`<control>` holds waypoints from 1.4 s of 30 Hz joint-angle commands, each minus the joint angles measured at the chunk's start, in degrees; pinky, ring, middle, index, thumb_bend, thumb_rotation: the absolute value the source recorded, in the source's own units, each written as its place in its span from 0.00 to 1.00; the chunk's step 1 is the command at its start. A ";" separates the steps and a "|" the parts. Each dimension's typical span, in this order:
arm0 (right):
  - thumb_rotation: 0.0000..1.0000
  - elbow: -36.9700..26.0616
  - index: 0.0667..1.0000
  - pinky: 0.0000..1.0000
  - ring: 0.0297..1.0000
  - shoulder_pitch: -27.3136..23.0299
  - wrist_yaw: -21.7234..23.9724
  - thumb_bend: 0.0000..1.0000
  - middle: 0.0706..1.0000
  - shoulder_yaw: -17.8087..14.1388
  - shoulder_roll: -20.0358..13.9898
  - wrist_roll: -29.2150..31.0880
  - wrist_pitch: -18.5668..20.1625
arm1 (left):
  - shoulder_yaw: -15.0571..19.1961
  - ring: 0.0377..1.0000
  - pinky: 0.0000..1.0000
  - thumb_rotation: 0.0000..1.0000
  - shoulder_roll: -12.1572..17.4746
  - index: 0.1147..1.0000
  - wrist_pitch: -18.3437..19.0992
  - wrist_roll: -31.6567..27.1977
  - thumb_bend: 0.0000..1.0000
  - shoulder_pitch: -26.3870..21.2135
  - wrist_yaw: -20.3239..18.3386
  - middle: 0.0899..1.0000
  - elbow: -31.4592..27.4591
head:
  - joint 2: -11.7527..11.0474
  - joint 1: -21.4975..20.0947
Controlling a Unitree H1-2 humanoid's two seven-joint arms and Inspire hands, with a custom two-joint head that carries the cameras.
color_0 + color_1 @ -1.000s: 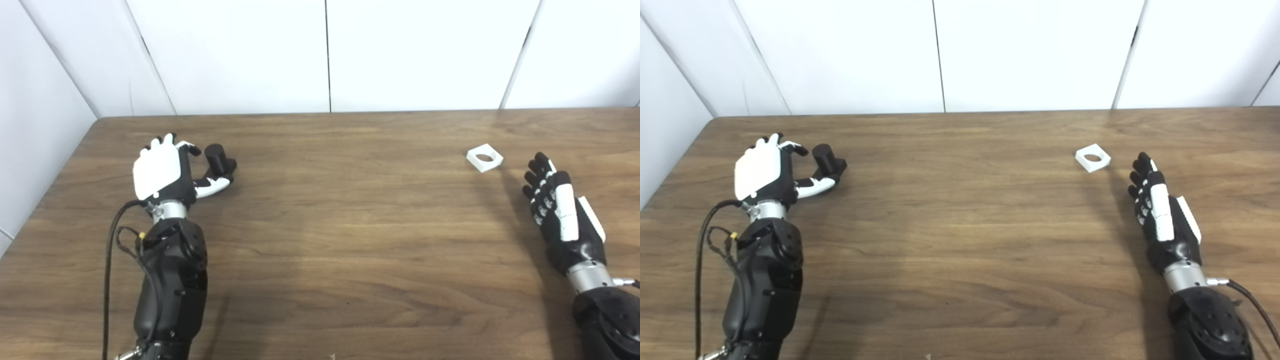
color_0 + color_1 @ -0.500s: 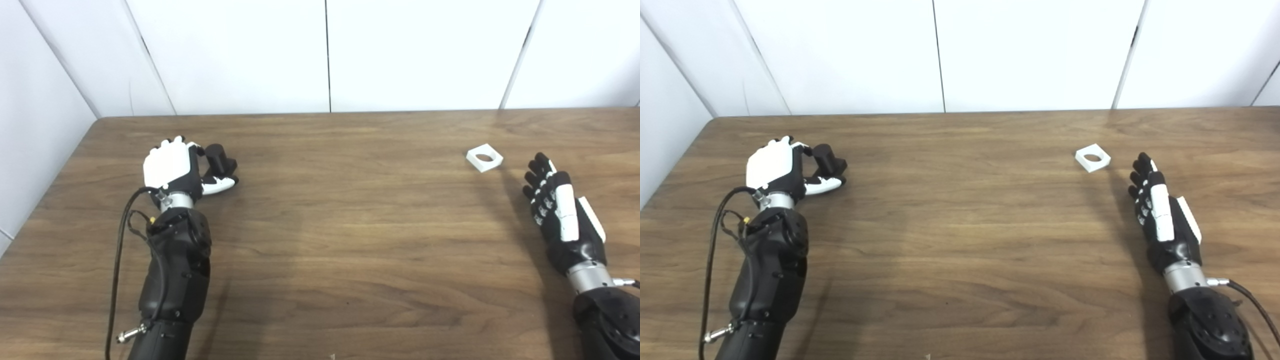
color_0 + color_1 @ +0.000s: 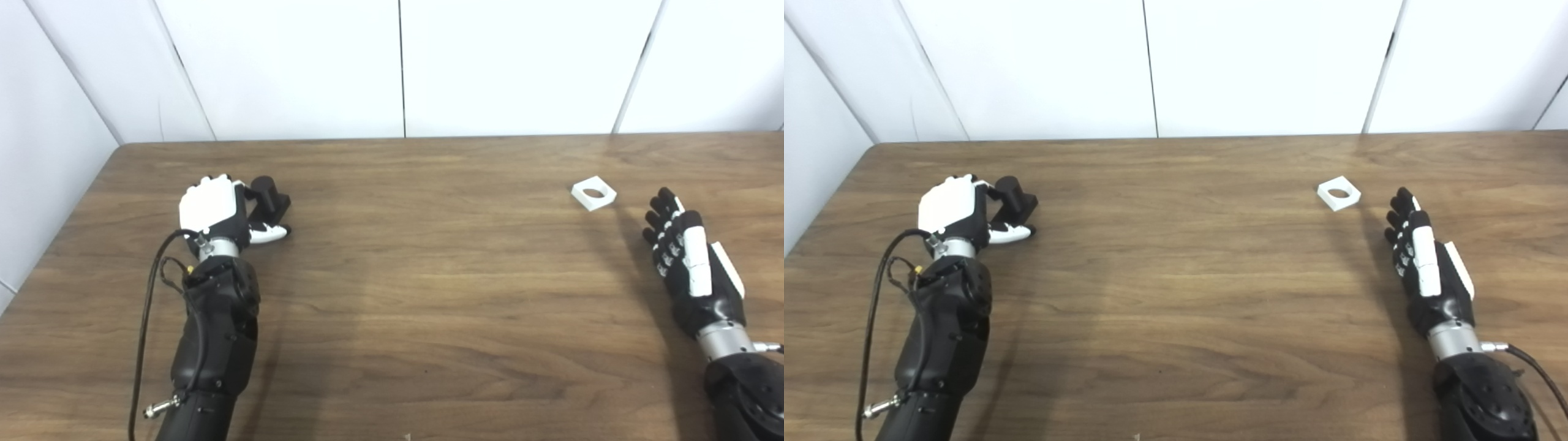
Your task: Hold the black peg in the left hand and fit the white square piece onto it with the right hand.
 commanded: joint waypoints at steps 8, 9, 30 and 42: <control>1.00 -1.22 1.00 1.00 1.00 -1.42 0.09 0.60 1.00 -0.50 -1.12 0.34 -1.64 | -0.18 1.00 1.00 0.34 1.90 0.66 -0.10 2.65 0.78 -2.96 -0.01 0.93 -0.31 | 0.03 0.19; 1.00 -1.27 1.00 1.00 1.00 -1.36 0.12 0.61 1.00 -0.50 -1.09 0.45 -1.44 | -0.34 1.00 1.00 0.34 2.01 0.66 -0.10 2.66 0.78 -3.00 0.22 0.93 -0.06 | -0.04 0.26; 1.00 -0.63 1.00 1.00 1.00 -0.93 0.48 0.61 1.00 -0.58 -1.25 0.55 -2.90 | -1.05 1.00 1.00 0.27 2.28 0.53 -0.12 0.25 0.76 -3.67 2.51 0.91 3.00 | -0.42 0.33; 1.00 -1.32 1.00 1.00 1.00 -0.73 0.46 0.61 1.00 -0.75 -1.42 0.69 -3.04 | -1.71 1.00 1.00 0.17 2.73 0.51 -0.11 -2.25 0.73 -3.20 3.90 0.91 2.15 | -0.33 0.36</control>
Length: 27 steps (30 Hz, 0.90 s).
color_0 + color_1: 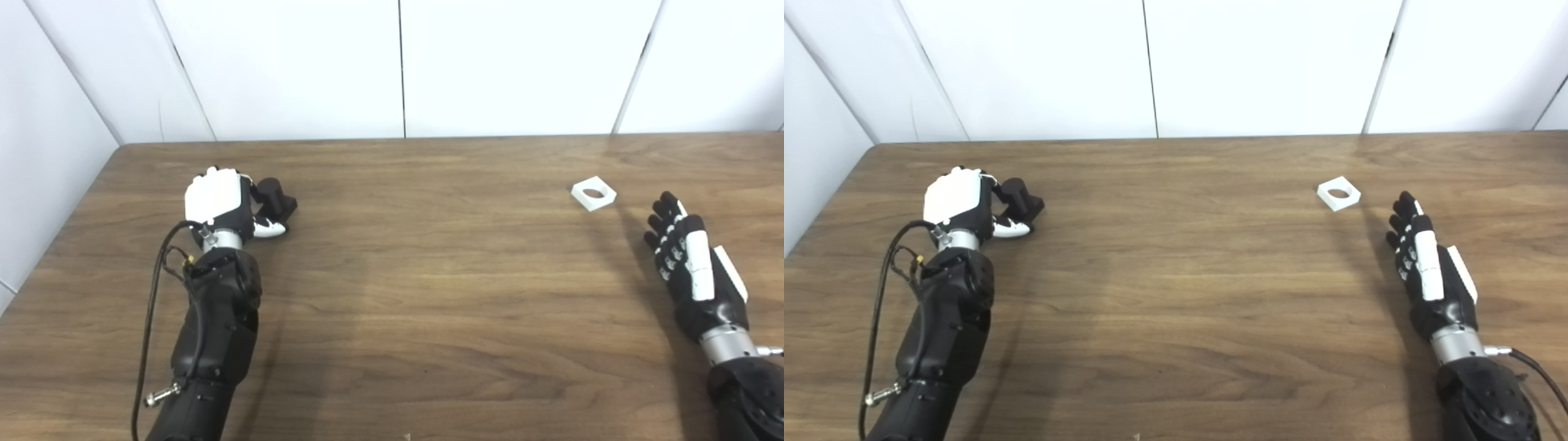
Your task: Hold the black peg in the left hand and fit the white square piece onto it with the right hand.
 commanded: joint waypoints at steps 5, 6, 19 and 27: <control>1.00 -2.10 1.00 1.00 1.00 -0.96 0.31 0.63 1.00 -0.86 -1.28 0.98 -1.59 | -0.36 1.00 1.00 0.07 1.56 0.42 0.48 -0.74 0.53 -0.85 1.85 0.92 -1.36 | 0.17 0.01; 1.00 -2.08 1.00 1.00 1.00 -0.96 0.19 0.63 1.00 -0.89 -1.31 0.85 -1.63 | -0.49 1.00 1.00 0.07 1.60 0.42 0.48 -0.97 0.53 -0.75 2.18 0.91 -1.45 | 0.17 0.01; 1.00 -2.40 1.00 1.00 1.00 -0.46 0.63 0.64 1.00 -0.90 -1.71 1.20 -1.44 | -0.48 1.00 1.00 0.05 1.11 0.41 0.49 -2.60 0.52 0.44 2.53 0.90 -3.06 | 0.66 0.23; 1.00 -2.44 1.00 1.00 1.00 -0.21 0.61 0.65 1.00 -0.96 -1.84 1.20 -1.11 | -1.18 1.00 1.00 0.05 1.29 0.42 0.44 -3.67 0.52 1.02 2.86 0.89 -4.03 | 0.87 0.27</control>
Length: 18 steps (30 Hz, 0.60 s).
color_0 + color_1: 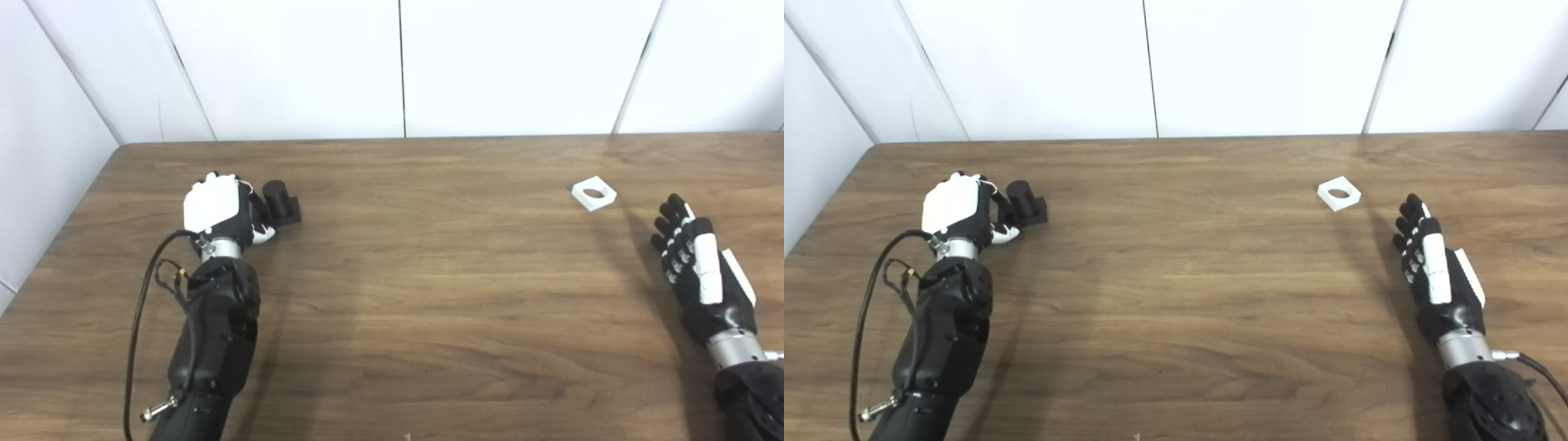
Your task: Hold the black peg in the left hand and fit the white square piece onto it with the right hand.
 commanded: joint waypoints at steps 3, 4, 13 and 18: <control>1.00 -1.82 1.00 1.00 1.00 -1.04 0.71 0.64 1.00 -0.40 -1.39 0.72 -1.17 | -0.61 1.00 1.00 0.05 1.13 0.42 0.45 -1.30 0.52 -0.89 1.20 0.90 -2.01 | 0.05 0.06; 1.00 -1.73 1.00 1.00 1.00 -1.05 0.83 0.64 1.00 -0.38 -1.43 0.78 -1.35 | -0.71 1.00 1.00 0.05 1.09 0.42 0.45 -1.47 0.52 -0.81 1.13 0.90 -2.20 | 0.07 0.08; 1.00 -1.47 1.00 1.00 1.00 -1.32 0.77 0.65 1.00 -0.17 -1.34 0.22 -1.51 | -3.09 1.00 1.00 0.06 1.73 0.42 0.44 -3.01 0.52 0.52 0.22 0.89 -5.24 | 0.04 0.08; 1.00 -1.51 1.00 1.00 1.00 -1.59 0.50 0.62 1.00 -0.13 -1.00 0.19 -1.40 | -3.29 1.00 1.00 0.05 0.78 0.42 0.47 -3.56 0.52 1.72 -0.04 0.89 -6.79 | -0.05 -0.16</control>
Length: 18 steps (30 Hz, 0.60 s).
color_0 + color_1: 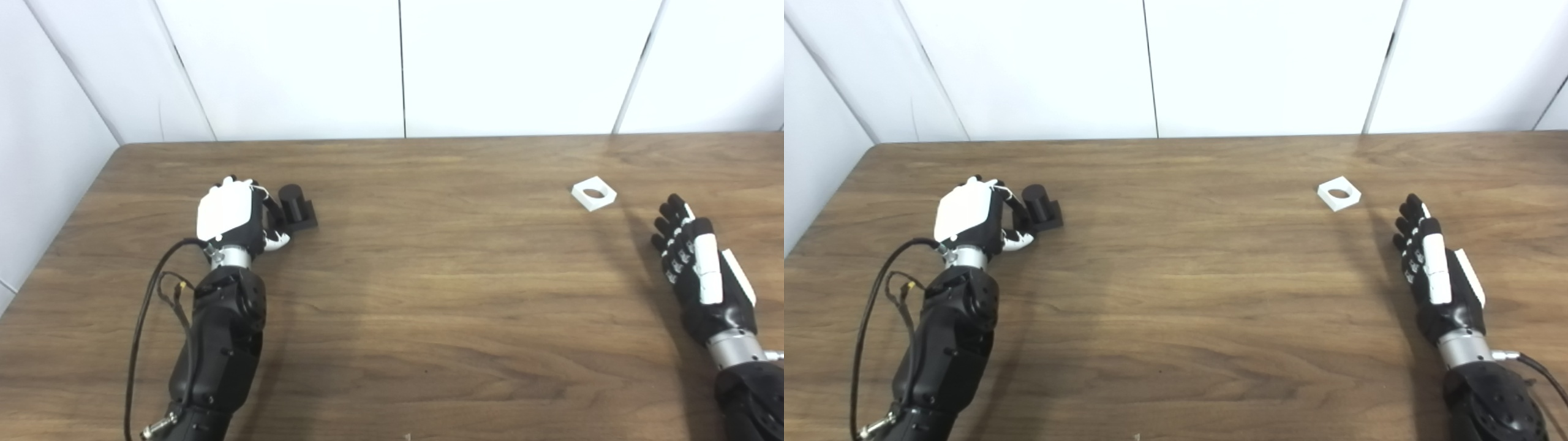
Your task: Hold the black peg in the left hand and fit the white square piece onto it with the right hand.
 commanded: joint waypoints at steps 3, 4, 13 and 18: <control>1.00 -1.54 1.00 1.00 1.00 -1.66 0.15 0.62 1.00 -0.19 -1.02 0.09 -1.41 | -0.75 1.00 1.00 0.05 0.35 0.42 0.34 0.00 0.52 -0.47 1.04 0.88 -2.12 | 0.00 -0.11; 1.00 -1.58 1.00 1.00 1.00 -1.67 0.11 0.62 1.00 -0.20 -1.04 0.06 -1.34 | -0.96 1.00 1.00 0.05 0.38 0.42 0.33 0.05 0.52 -0.39 1.09 0.88 -2.21 | 0.00 -0.11; 1.00 -3.09 1.00 1.00 1.00 -1.60 -0.23 0.61 1.00 -0.12 -0.93 0.02 -0.02 | -3.54 1.00 1.00 0.05 -0.17 0.42 0.03 -0.73 0.52 2.18 -0.37 0.89 -7.18 | 0.13 -0.57; 1.00 -3.83 1.00 1.00 1.00 -1.51 -0.39 0.63 1.00 0.07 -0.91 -0.08 0.91 | -5.52 1.00 1.00 0.05 -0.05 0.42 -0.02 -0.05 0.52 3.67 -1.56 0.90 -10.01 | 0.22 -0.76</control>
